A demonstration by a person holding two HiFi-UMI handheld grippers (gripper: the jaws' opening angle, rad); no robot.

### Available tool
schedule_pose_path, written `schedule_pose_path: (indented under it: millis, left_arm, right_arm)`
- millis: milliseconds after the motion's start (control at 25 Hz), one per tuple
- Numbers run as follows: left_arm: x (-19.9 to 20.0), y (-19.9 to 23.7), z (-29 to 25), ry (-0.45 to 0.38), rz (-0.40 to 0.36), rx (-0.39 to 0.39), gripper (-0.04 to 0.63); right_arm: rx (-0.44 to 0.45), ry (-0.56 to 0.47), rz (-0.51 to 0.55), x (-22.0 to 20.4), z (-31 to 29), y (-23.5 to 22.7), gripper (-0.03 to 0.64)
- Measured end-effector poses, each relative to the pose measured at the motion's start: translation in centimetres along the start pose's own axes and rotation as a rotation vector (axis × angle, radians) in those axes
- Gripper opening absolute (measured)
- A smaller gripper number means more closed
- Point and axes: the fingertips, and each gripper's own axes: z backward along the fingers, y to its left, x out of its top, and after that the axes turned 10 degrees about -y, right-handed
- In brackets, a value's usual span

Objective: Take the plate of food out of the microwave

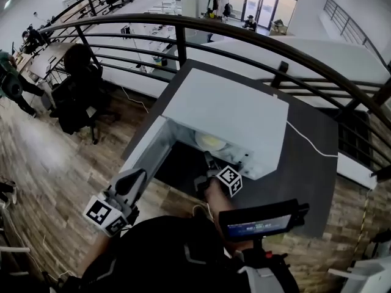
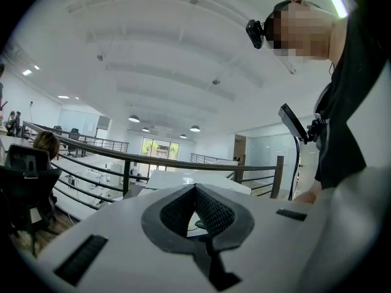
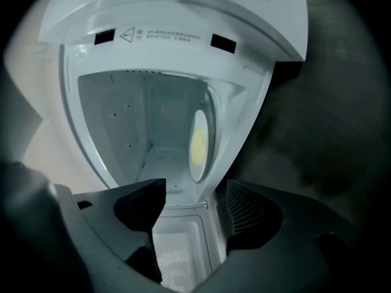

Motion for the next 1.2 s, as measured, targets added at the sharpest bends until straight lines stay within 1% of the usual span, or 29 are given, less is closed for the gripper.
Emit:
schedule_pose_path:
  millis: [320,440,960,1200]
  left_arm:
    - [0.0,1.3,-0.6,0.018,-0.019,0.026,0.005]
    - [0.1,1.2,-0.3,0.021,-0.022,0.039,0.005]
    - [0.0,1.1,-0.1,0.028,-0.036,0.037,0.005]
    - [-0.2,1.2,0.1,0.043,-0.04,0.049,0.005]
  right_arm:
    - [-0.051,-0.044,-0.067,-0.5,-3.6,-1.6,0.291]
    - [-0.053,-0.06,-0.093,-0.3,-4.1,-1.5,0.291]
    - [-0.084,-0.064,-0.137,0.3,-5.9,-2.6,0.291]
    - [-0.095,-0.079,-0.167,0.4,-6.6,-2.6,0.291]
